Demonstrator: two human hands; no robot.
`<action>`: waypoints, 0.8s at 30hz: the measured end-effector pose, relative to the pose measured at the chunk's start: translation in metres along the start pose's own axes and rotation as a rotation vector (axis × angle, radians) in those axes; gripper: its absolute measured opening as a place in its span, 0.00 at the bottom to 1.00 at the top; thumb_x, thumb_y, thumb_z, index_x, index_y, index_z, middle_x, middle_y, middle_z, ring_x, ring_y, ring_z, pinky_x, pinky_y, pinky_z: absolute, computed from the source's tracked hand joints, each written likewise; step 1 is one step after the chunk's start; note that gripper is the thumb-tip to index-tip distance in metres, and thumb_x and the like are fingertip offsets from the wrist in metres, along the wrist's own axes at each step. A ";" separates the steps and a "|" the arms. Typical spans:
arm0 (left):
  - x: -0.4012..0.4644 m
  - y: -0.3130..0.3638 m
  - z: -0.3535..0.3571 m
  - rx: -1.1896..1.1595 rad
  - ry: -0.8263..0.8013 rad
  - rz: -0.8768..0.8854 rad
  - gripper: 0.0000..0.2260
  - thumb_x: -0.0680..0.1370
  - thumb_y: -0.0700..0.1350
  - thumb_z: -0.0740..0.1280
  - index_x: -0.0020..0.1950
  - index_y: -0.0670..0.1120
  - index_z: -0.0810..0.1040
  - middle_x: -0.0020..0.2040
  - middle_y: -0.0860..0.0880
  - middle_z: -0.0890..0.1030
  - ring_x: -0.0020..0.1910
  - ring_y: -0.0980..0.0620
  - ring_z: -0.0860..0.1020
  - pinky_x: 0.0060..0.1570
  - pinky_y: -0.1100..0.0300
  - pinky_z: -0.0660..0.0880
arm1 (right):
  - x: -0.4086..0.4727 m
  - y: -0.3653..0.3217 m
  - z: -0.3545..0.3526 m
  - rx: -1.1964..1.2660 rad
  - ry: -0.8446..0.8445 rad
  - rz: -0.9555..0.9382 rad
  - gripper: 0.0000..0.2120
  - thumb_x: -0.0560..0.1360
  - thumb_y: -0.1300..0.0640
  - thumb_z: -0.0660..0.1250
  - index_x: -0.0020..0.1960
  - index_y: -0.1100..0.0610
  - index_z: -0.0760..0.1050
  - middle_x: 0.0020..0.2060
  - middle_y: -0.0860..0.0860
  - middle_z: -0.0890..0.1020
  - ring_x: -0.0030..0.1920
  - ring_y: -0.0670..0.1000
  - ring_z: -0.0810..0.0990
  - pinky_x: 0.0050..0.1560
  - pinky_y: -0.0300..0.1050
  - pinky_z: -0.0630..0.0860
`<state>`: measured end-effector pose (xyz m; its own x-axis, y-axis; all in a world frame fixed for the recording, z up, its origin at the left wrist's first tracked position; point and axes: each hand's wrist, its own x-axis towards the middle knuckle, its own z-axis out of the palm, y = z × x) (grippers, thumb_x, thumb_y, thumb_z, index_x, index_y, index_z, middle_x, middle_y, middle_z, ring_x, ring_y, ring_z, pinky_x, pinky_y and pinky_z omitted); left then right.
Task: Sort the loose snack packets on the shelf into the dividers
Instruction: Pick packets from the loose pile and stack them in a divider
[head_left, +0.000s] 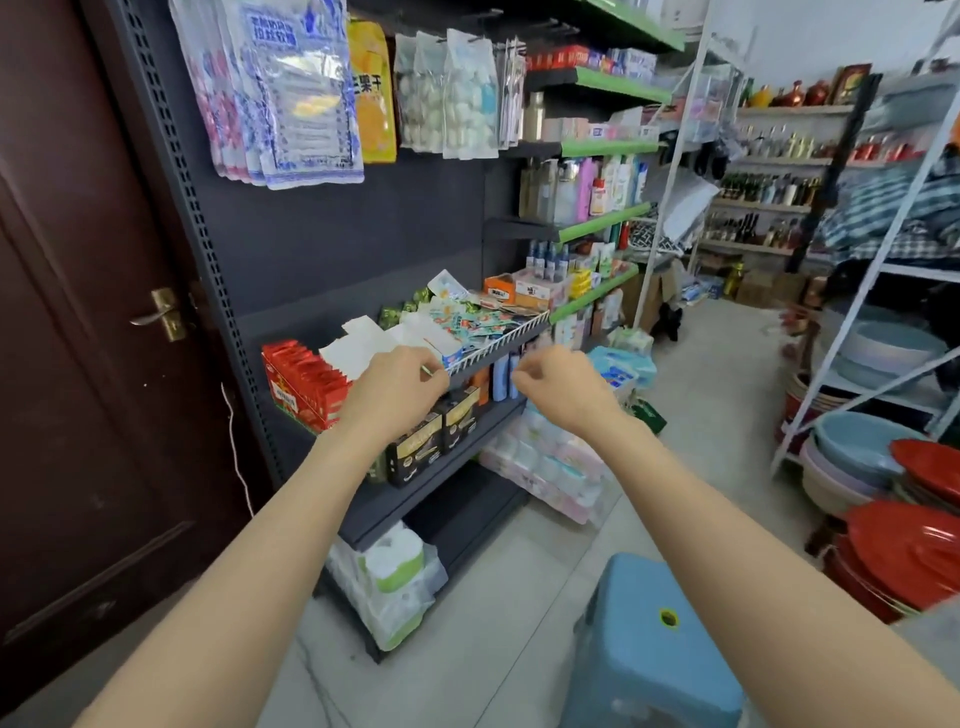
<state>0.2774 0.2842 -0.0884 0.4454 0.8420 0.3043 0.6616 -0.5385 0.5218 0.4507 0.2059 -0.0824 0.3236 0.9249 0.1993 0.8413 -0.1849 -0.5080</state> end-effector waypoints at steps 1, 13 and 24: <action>0.022 -0.006 0.008 -0.003 -0.002 -0.004 0.10 0.77 0.49 0.60 0.51 0.49 0.80 0.48 0.49 0.82 0.47 0.49 0.78 0.47 0.52 0.77 | 0.023 0.006 0.006 0.005 -0.008 -0.009 0.11 0.76 0.56 0.59 0.35 0.52 0.72 0.32 0.52 0.76 0.38 0.56 0.75 0.37 0.44 0.70; 0.235 -0.068 0.095 -0.172 -0.008 -0.134 0.09 0.78 0.50 0.62 0.50 0.51 0.80 0.47 0.49 0.83 0.46 0.50 0.80 0.47 0.49 0.79 | 0.257 0.070 0.058 0.057 -0.068 -0.029 0.08 0.75 0.56 0.58 0.40 0.52 0.74 0.38 0.54 0.81 0.39 0.56 0.77 0.44 0.51 0.77; 0.429 -0.114 0.182 -0.188 -0.053 -0.287 0.07 0.78 0.47 0.62 0.47 0.49 0.80 0.45 0.49 0.83 0.42 0.49 0.81 0.50 0.50 0.78 | 0.482 0.142 0.106 0.064 -0.237 -0.157 0.11 0.78 0.58 0.59 0.50 0.61 0.79 0.41 0.56 0.81 0.41 0.55 0.78 0.41 0.46 0.72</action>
<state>0.5027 0.7014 -0.1624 0.2913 0.9529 0.0843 0.6443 -0.2606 0.7190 0.6798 0.6605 -0.1477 0.0748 0.9938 0.0820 0.8415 -0.0188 -0.5399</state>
